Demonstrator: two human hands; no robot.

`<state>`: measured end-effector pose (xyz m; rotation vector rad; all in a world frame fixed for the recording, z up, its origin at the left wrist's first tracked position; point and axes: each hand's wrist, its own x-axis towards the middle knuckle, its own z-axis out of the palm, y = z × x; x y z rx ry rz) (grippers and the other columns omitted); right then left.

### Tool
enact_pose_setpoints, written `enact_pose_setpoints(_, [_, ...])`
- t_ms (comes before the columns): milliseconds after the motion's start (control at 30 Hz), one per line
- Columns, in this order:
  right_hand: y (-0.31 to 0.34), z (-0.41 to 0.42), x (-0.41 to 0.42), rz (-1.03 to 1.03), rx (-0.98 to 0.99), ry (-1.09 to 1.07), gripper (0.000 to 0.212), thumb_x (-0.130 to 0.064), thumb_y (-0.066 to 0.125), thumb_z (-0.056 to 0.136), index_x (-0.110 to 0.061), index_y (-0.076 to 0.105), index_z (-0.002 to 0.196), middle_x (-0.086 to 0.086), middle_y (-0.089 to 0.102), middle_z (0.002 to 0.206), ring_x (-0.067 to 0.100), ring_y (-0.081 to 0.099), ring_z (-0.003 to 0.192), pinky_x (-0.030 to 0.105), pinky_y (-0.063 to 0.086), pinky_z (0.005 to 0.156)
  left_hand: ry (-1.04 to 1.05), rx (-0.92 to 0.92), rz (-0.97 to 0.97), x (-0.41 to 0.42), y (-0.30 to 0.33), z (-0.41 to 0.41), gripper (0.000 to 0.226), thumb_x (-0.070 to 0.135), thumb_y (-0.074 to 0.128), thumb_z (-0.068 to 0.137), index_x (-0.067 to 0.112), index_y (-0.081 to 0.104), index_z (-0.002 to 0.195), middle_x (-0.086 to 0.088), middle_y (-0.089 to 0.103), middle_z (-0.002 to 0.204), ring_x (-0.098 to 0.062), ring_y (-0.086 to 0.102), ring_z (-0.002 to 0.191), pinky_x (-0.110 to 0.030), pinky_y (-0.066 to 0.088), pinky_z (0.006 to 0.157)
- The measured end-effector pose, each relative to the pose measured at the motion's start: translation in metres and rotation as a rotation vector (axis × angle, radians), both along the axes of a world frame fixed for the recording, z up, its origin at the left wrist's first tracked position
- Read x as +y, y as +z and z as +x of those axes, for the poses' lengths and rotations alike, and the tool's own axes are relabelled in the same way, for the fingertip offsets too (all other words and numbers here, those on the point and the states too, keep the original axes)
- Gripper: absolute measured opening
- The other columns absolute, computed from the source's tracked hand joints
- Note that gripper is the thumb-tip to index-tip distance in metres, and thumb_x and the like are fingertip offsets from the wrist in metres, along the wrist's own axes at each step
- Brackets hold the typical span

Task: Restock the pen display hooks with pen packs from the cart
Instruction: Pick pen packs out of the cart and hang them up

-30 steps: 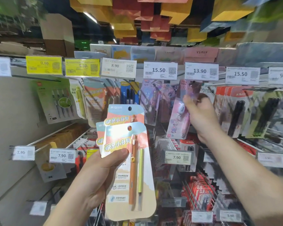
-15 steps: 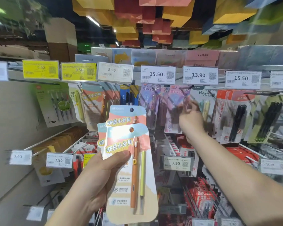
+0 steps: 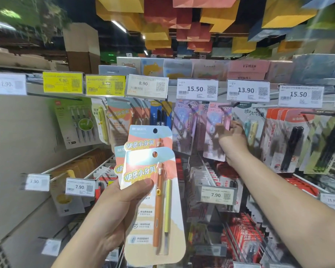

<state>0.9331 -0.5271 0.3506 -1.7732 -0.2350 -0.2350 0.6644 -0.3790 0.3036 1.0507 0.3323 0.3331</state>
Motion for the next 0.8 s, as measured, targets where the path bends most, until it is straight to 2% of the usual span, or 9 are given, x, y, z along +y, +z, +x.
enact_pose_setpoints(67, [0.004, -0.003, -0.002, 0.058, 0.018, 0.034, 0.049, -0.039, 0.056, 0.103, -0.028, 0.036, 0.146, 0.002, 0.062, 0.104, 0.016, 0.061, 0.081, 0.04, 0.058, 0.078, -0.002, 0.005, -0.003, 0.0, -0.001, 0.0, 0.042, 0.005, 0.073, 0.078, -0.002, 0.066, 0.119, -0.029, 0.076, 0.103, -0.038, 0.077, 0.071, -0.043, 0.063, 0.056])
enact_pose_setpoints(167, [0.007, -0.01, -0.004, 0.272, 0.011, 0.099, 0.041, -0.024, 0.062, 0.1, -0.027, 0.045, 0.137, -0.003, 0.063, 0.122, 0.009, 0.063, 0.095, 0.029, 0.047, 0.079, -0.013, -0.004, -0.002, -0.001, -0.001, -0.002, 0.04, 0.005, 0.072, 0.079, -0.002, 0.066, 0.118, -0.029, 0.076, 0.102, -0.038, 0.077, 0.07, -0.042, 0.062, 0.053])
enact_pose_setpoints(233, [0.01, -0.015, -0.008, 0.292, -0.03, 0.081, 0.037, -0.021, 0.062, 0.098, -0.018, 0.053, 0.133, -0.002, 0.062, 0.12, 0.017, 0.061, 0.102, 0.033, 0.043, 0.081, -0.021, -0.01, -0.001, -0.002, -0.001, -0.002, 0.041, 0.004, 0.072, 0.077, -0.002, 0.067, 0.117, -0.029, 0.075, 0.101, -0.038, 0.077, 0.069, -0.042, 0.062, 0.053])
enact_pose_setpoints(333, [0.015, -0.025, -0.014, 0.3, -0.083, 0.075, 0.016, -0.024, 0.063, 0.096, -0.015, 0.062, 0.109, 0.005, 0.067, 0.099, 0.025, 0.065, 0.094, 0.036, 0.048, 0.078, -0.031, -0.013, -0.003, -0.003, -0.003, -0.001, 0.039, 0.005, 0.072, 0.075, -0.003, 0.069, 0.113, -0.03, 0.075, 0.099, -0.037, 0.076, 0.066, -0.042, 0.062, 0.052])
enact_pose_setpoints(400, [0.019, -0.035, -0.018, 0.343, -0.119, 0.083, 0.018, -0.034, 0.068, 0.087, -0.019, 0.065, 0.095, 0.01, 0.072, 0.094, 0.03, 0.07, 0.091, 0.042, 0.055, 0.083, -0.034, -0.017, 0.001, -0.005, -0.004, 0.0, 0.037, 0.004, 0.072, 0.073, -0.004, 0.07, 0.109, -0.031, 0.075, 0.098, -0.036, 0.075, 0.064, -0.045, 0.063, 0.054])
enact_pose_setpoints(500, [0.023, -0.049, -0.026, 0.377, -0.241, 0.088, 0.028, -0.043, 0.071, 0.083, -0.018, 0.066, 0.095, 0.0, 0.073, 0.092, 0.021, 0.069, 0.089, 0.04, 0.053, 0.086, -0.027, -0.011, 0.01, -0.006, -0.007, 0.0, 0.036, 0.004, 0.073, 0.071, -0.003, 0.072, 0.106, -0.032, 0.075, 0.101, -0.036, 0.074, 0.064, -0.047, 0.063, 0.061])
enact_pose_setpoints(600, [0.025, -0.061, -0.03, 0.488, -0.286, 0.148, 0.019, -0.031, 0.07, 0.094, -0.027, 0.057, 0.081, -0.014, 0.066, 0.075, 0.01, 0.06, 0.076, 0.038, 0.049, 0.082, -0.027, -0.007, 0.012, -0.008, -0.01, 0.0, 0.039, 0.005, 0.074, 0.07, -0.002, 0.073, 0.109, -0.03, 0.075, 0.103, -0.036, 0.075, 0.07, -0.047, 0.063, 0.065])
enact_pose_setpoints(700, [0.027, -0.078, -0.032, 0.587, -0.211, 0.352, 0.01, -0.019, 0.066, 0.099, -0.023, 0.064, 0.09, -0.003, 0.073, 0.086, 0.016, 0.066, 0.085, 0.043, 0.053, 0.09, -0.042, 0.006, 0.01, -0.009, -0.011, -0.002, 0.041, 0.005, 0.074, 0.073, -0.002, 0.071, 0.113, -0.03, 0.075, 0.104, -0.037, 0.076, 0.072, -0.048, 0.064, 0.066])
enact_pose_setpoints(800, [0.028, -0.093, -0.027, 0.467, -0.211, 0.483, 0.009, -0.009, 0.064, 0.099, -0.017, 0.066, 0.103, 0.004, 0.078, 0.099, 0.02, 0.072, 0.093, 0.044, 0.056, 0.096, -0.057, 0.023, 0.015, -0.009, -0.011, -0.005, 0.043, 0.006, 0.076, 0.074, -0.001, 0.07, 0.116, -0.03, 0.075, 0.106, -0.039, 0.077, 0.075, -0.051, 0.064, 0.07])
